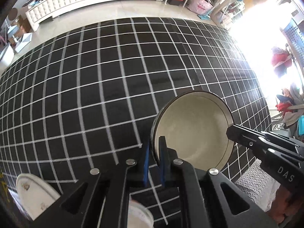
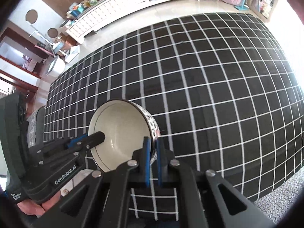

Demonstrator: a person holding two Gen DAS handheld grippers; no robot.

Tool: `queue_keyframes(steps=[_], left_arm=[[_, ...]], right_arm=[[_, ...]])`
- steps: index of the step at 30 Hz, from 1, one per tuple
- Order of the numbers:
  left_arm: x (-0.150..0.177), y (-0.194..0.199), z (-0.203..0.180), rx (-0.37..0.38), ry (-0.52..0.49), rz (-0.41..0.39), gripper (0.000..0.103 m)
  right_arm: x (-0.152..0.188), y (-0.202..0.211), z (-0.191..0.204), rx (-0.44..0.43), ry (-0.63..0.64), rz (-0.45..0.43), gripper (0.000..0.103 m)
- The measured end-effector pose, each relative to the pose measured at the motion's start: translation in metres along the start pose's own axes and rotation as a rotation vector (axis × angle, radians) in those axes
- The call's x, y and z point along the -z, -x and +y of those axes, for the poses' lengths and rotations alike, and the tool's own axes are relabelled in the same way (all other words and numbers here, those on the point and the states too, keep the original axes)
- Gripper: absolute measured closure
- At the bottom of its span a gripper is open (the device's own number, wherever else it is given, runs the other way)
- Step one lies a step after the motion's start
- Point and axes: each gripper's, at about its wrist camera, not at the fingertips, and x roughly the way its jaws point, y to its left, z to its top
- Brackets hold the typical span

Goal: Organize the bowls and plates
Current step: 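Lift the floral-patterned bowl with the left gripper toward the bowl stack, then lower the floral bowl into the white bowl stack and open the left gripper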

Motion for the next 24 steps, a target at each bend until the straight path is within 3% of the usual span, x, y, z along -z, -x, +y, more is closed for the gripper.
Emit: queue_keyframes(steps=[13,24], left_arm=[[0.057,0.084,0.06,-0.029,0.084,-0.084,0.096],[0.109,0.093,0.098,-0.019,0.164,-0.085,0.096]], right_arm=[[0.037,0.013,0.071,-0.067,0.074,-0.014,0.095],[0.071,-0.005,0.106,-0.068,0.086,0.033,0.096]])
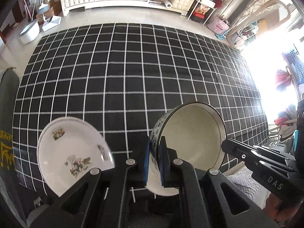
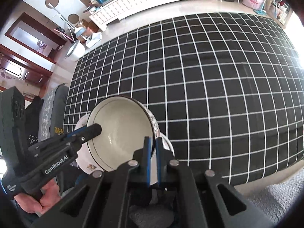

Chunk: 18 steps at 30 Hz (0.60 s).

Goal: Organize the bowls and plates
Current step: 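Lower the floral bowl into the white bowl stack and open the left gripper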

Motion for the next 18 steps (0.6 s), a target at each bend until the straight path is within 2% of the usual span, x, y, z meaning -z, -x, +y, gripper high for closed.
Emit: queue_keyframes(steps=[5,12,18], left_arm=[[0.025,-0.006,0.013,0.012,0.02,0.031,0.096],[0.044,-0.025,0.016,0.015,0.029,0.067,0.096],[0.052,-0.039,0.011,-0.02,0.004,0.065,0.096]], right_arm=[[0.009,-0.008,0.006,0.017,0.003,0.011,0.096],[0.025,-0.025,0.008,0.051,-0.001,0.041,0.096],[0.026,-0.035,0.008,0.09,0.016,0.059,0.096]])
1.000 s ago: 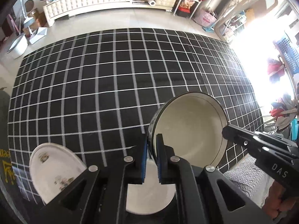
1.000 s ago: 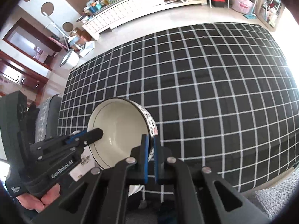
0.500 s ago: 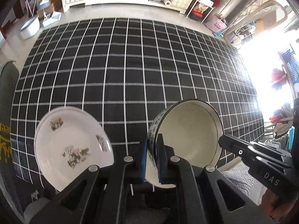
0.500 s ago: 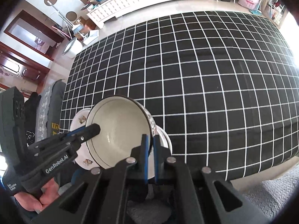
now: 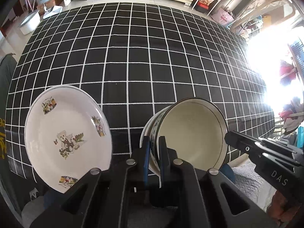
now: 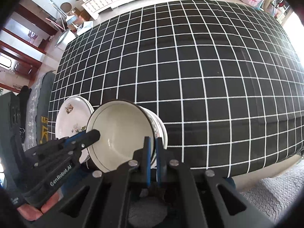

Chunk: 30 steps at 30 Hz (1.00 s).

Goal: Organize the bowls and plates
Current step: 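Lower the floral bowl into the white bowl stack and open the left gripper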

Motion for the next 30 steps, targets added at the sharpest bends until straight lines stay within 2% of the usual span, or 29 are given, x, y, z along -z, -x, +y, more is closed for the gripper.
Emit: queue_keyframes(steps=[3,5,6,11,21,23,25,30], left_arm=[[-0.001,-0.003,0.0,-0.006,-0.006,0.008,0.096],[0.002,-0.005,-0.001,0.007,-0.012,0.001,0.095],[0.004,-0.005,-0.002,0.015,-0.02,-0.006,0.094],[0.004,-0.003,-0.005,0.011,-0.029,-0.003,0.094],[0.006,-0.003,0.008,0.033,-0.004,0.001,0.094],[0.007,0.0,0.01,0.041,0.003,-0.002,0.09],[0.008,0.007,0.011,0.044,-0.002,-0.02,0.08],[0.011,0.028,0.006,0.028,-0.036,-0.067,0.08]], right_arm=[[0.0,-0.006,-0.001,0.001,0.001,0.014,0.097],[0.0,-0.011,0.0,-0.092,-0.016,0.046,0.1],[0.001,-0.011,0.002,-0.098,-0.016,0.05,0.1],[0.001,-0.009,0.02,-0.068,0.037,0.019,0.1],[0.003,-0.001,0.002,-0.018,0.018,-0.017,0.099],[0.004,0.003,0.0,-0.009,0.023,-0.036,0.099],[0.004,0.007,-0.004,-0.011,0.013,-0.046,0.099],[0.005,0.018,-0.009,-0.018,-0.001,-0.076,0.099]])
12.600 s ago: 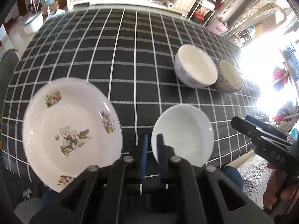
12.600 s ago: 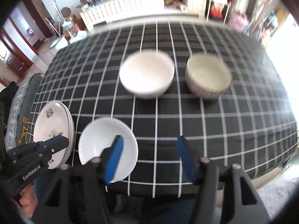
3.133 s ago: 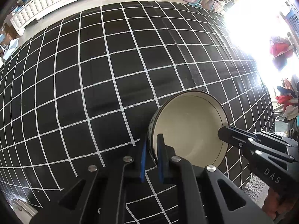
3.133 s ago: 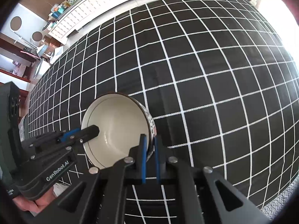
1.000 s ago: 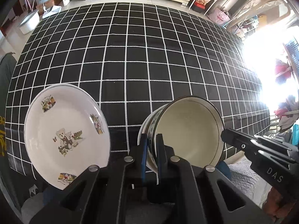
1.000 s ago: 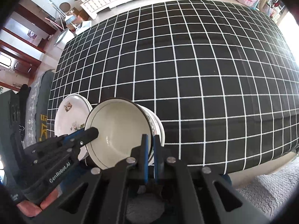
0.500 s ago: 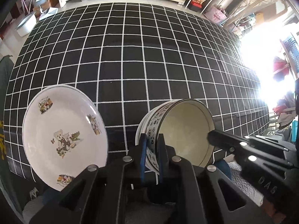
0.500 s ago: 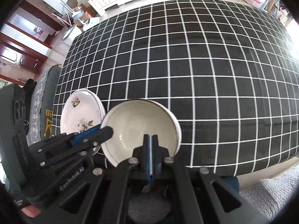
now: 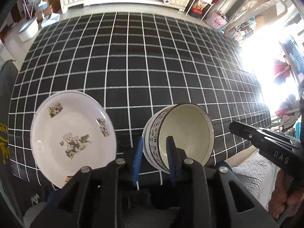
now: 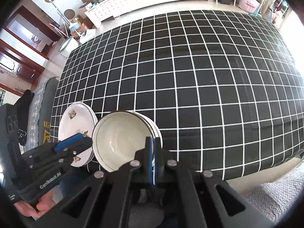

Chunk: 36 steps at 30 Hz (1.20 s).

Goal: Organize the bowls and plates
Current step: 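Lower the floral bowl into the white bowl stack and open the left gripper, then grasp the rim of the stacked bowls with the left gripper while the right gripper grips the stack too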

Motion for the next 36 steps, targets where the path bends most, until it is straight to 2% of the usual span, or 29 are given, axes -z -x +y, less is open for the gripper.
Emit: queue_keyframes(steps=[3,5,8,9,10,11,13,14,16,18,20,24,29,31,34,36], left_arm=[[0.001,0.015,-0.002,0.014,-0.015,-0.036,0.069],[0.002,0.023,-0.003,0.034,-0.02,-0.063,0.068],[0.007,0.031,-0.003,0.056,-0.019,-0.085,0.06],[0.009,0.033,-0.002,0.055,-0.022,-0.086,0.06],[0.012,0.037,-0.001,0.059,-0.027,-0.086,0.06],[0.014,0.038,-0.001,0.061,-0.034,-0.086,0.058],[0.021,0.04,-0.004,0.059,-0.054,-0.096,0.049],[0.024,0.042,-0.005,0.054,-0.067,-0.105,0.048],[0.031,0.043,-0.006,0.062,-0.093,-0.115,0.046],[0.037,0.041,-0.006,0.109,-0.116,-0.11,0.038],[0.04,0.036,-0.004,0.125,-0.12,-0.112,0.038],[0.039,0.02,0.001,0.134,-0.127,-0.078,0.038],[0.031,-0.005,0.006,0.154,-0.127,-0.021,0.038],[0.028,-0.013,0.006,0.152,-0.126,-0.007,0.037],[0.022,-0.028,0.011,0.159,-0.131,0.029,0.037],[0.02,-0.035,0.012,0.138,-0.144,0.04,0.038]], right_arm=[[0.003,0.007,0.0,0.014,0.003,-0.017,0.096],[0.007,0.011,0.002,0.017,-0.001,-0.036,0.09],[0.014,0.019,0.009,0.002,0.008,-0.075,0.062],[0.018,0.023,0.013,-0.004,0.013,-0.103,0.046],[0.021,0.027,0.015,-0.002,0.021,-0.123,0.035],[0.023,0.029,0.017,0.004,0.027,-0.14,0.032],[0.029,0.032,0.021,0.029,0.043,-0.171,0.028],[0.031,0.032,0.021,0.031,0.045,-0.178,0.028],[0.035,0.028,0.019,0.02,0.034,-0.166,0.019],[0.04,0.022,0.012,0.038,-0.008,-0.183,0.015],[0.044,0.019,0.009,0.061,-0.031,-0.202,0.015],[0.047,0.013,0.001,-0.001,-0.088,-0.195,0.015],[0.042,-0.004,-0.005,-0.066,-0.12,-0.154,0.015],[0.039,-0.017,-0.009,-0.098,-0.143,-0.108,0.015],[0.035,-0.03,-0.016,-0.08,-0.166,-0.081,0.013],[0.033,-0.041,-0.021,-0.114,-0.175,-0.052,0.012]])
